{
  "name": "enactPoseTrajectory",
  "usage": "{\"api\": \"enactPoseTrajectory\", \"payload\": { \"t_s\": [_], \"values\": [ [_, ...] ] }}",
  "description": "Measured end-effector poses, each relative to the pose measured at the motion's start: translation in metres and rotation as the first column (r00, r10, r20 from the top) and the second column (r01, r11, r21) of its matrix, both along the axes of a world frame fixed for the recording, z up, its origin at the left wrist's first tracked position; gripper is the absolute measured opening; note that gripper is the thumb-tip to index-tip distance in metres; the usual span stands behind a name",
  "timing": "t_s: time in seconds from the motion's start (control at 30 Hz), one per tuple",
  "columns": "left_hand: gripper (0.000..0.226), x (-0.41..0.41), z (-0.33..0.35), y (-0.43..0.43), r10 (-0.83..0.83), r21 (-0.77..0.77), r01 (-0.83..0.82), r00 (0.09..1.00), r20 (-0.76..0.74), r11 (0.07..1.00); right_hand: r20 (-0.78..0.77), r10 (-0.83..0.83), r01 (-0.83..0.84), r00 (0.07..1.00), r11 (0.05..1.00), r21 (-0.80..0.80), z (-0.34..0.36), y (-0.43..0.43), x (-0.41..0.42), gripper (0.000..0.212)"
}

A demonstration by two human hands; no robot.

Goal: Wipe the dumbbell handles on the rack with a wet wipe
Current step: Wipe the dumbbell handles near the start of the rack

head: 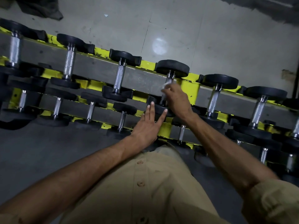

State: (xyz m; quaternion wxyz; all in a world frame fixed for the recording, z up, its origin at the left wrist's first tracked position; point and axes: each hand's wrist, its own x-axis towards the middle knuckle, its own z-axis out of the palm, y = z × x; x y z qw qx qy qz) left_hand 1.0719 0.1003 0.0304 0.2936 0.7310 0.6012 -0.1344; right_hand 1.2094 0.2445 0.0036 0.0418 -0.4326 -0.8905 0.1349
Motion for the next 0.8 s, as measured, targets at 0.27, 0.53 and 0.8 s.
{"api": "enactPoseTrajectory", "payload": {
  "t_s": [0.27,0.53,0.8],
  "values": [
    [0.108,-0.003,0.001,-0.001,0.000,0.013,0.000,1.000,0.008,1.000,0.285,0.135,-0.180,0.949,0.974,0.137,0.040,0.055,-0.007,0.038],
    [0.105,-0.002,-0.002,-0.002,-0.004,0.026,0.004,1.000,0.018,1.000,0.385,0.364,-0.390,0.848,0.921,-0.011,0.052,0.047,-0.023,0.032],
    [0.105,-0.002,-0.001,-0.001,-0.009,0.020,0.009,1.000,0.009,1.000,0.505,0.482,-0.473,0.716,0.867,-0.158,0.051,0.044,-0.038,0.019]
  ]
}}
